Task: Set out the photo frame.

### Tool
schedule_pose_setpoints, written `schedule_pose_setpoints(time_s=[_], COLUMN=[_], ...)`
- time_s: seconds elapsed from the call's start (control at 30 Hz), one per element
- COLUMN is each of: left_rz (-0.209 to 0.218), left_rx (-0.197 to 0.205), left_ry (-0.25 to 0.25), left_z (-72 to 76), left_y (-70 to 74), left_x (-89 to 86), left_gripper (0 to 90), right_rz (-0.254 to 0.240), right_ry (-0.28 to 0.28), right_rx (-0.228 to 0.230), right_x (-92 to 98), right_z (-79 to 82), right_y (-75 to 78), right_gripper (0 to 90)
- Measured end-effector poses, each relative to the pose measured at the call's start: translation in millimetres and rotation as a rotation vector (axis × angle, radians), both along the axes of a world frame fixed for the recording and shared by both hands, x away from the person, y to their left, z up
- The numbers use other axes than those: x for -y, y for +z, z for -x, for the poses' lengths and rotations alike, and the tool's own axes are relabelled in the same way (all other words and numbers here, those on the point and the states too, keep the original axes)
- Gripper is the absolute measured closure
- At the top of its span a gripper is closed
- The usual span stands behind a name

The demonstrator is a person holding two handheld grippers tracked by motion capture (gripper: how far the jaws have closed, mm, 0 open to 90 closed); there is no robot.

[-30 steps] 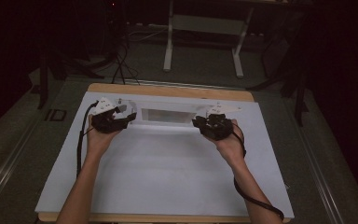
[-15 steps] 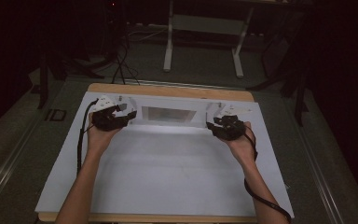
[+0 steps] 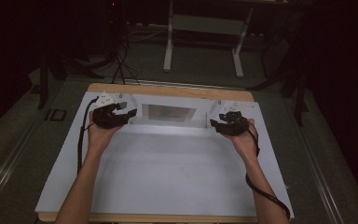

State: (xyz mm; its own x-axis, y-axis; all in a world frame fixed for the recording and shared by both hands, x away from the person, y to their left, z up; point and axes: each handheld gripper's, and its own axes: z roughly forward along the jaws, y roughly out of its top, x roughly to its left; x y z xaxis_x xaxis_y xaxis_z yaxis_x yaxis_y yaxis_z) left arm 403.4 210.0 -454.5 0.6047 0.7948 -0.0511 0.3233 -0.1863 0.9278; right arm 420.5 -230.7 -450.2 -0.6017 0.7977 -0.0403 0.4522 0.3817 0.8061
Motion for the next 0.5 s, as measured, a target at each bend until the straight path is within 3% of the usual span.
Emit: schedule_pose_setpoints(time_s=[0.3,0.5], left_rz=[0.0,0.021], left_rx=[-0.003,0.02], left_ry=[0.001,-0.001], left_z=[-3.7,-8.3], left_y=[1.0,-3.9], left_x=[-0.2,-1.5], left_gripper=[42.3,41.4], right_rz=[0.0,-0.046], right_ry=[0.053,0.074], right_rx=[0.033,0.025], right_x=[-8.7,-9.7], right_z=[-12.7,-22.8], right_y=[-10.6,-17.1], right_gripper=[48.0,46.7])
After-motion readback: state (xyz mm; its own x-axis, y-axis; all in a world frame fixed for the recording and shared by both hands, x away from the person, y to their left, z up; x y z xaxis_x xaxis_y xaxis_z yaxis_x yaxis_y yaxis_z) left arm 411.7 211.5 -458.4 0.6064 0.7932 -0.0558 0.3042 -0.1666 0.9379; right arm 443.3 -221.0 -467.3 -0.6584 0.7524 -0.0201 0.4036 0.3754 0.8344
